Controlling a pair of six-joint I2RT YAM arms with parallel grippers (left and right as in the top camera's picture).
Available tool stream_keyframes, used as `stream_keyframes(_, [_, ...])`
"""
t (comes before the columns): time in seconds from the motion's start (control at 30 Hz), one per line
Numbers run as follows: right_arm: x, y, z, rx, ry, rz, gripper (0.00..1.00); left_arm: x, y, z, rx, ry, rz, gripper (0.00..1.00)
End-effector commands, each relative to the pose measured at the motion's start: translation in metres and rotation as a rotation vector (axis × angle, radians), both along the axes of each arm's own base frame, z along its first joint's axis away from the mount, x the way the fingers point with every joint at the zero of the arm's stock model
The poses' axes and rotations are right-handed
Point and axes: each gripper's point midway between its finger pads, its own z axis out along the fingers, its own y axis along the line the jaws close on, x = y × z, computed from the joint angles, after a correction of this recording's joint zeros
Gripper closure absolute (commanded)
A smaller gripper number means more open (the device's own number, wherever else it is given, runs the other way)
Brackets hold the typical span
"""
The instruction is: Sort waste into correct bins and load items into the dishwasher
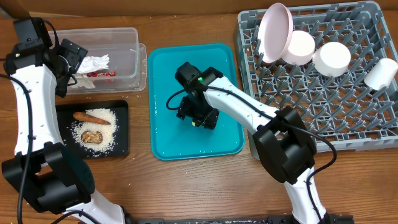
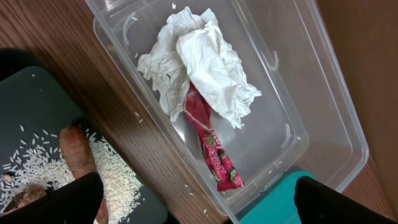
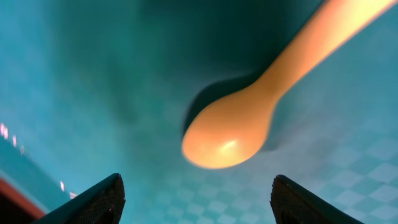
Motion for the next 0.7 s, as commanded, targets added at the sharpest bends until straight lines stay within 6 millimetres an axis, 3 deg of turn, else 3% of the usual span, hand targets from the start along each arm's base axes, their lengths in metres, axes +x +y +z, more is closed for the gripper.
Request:
stream_keyframes(0.0, [0.008,-0.017,-0.013,-0.090,-0.016,-0.162,0.23,0.002,0.000,0.003,0.001,-0.008,0.005,0.00])
stream_keyframes(0.3, [0.014,-0.005,-0.028,-0.020,-0.039,-0.190,0.24,0.002,0.000,0.003,0.001,-0.008,0.005,0.00])
stream_keyframes(0.4, [0.015,-0.005,-0.029,-0.022,-0.037,-0.227,0.33,0.002,0.000,0.003,0.001,-0.008,0.005,0.00])
stream_keyframes(0.47, [0.013,-0.007,-0.031,-0.030,-0.026,-0.249,0.39,0.002,0.000,0.003,0.001,-0.008,0.005,0.00])
stream_keyframes(0.67, [0.010,-0.024,-0.040,-0.107,-0.041,-0.261,0.40,0.002,0.000,0.003,0.001,-0.008,0.005,0.00])
